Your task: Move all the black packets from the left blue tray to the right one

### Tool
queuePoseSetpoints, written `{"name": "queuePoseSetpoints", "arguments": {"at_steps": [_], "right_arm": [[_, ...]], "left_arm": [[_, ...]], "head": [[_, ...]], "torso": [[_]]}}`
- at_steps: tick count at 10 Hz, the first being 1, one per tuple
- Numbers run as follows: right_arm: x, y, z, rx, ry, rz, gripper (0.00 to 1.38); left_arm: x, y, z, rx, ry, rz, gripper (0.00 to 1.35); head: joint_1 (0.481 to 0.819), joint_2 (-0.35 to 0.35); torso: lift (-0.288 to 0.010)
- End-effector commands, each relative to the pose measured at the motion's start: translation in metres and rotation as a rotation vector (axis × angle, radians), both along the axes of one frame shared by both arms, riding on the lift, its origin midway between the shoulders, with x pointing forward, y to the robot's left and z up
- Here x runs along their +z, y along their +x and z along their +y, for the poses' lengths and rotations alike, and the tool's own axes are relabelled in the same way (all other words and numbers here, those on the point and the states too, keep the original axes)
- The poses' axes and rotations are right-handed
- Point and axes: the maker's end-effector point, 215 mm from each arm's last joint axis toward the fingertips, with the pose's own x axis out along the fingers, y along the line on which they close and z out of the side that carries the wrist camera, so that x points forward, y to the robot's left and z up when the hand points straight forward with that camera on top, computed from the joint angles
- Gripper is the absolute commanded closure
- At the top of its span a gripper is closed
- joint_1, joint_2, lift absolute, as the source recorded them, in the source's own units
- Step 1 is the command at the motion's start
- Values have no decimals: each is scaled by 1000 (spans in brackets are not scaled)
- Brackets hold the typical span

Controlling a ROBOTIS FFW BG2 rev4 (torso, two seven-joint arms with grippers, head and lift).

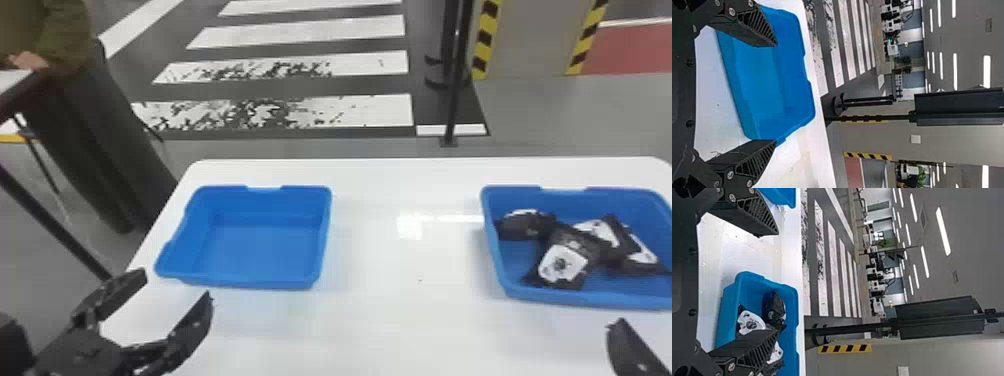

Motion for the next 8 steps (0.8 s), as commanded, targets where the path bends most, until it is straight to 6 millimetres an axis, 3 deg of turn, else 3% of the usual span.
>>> {"name": "queuePoseSetpoints", "arguments": {"at_steps": [1, 8], "right_arm": [[-2, 0, 0, -1, 6, 4, 131], [-8, 0, 0, -3, 29, 14, 131]], "left_arm": [[4, 4, 2, 4, 6, -12, 167], [-2, -1, 3, 10, -11, 9, 167]], "head": [[695, 163], [695, 169]], "torso": [[-140], [-140]]}}
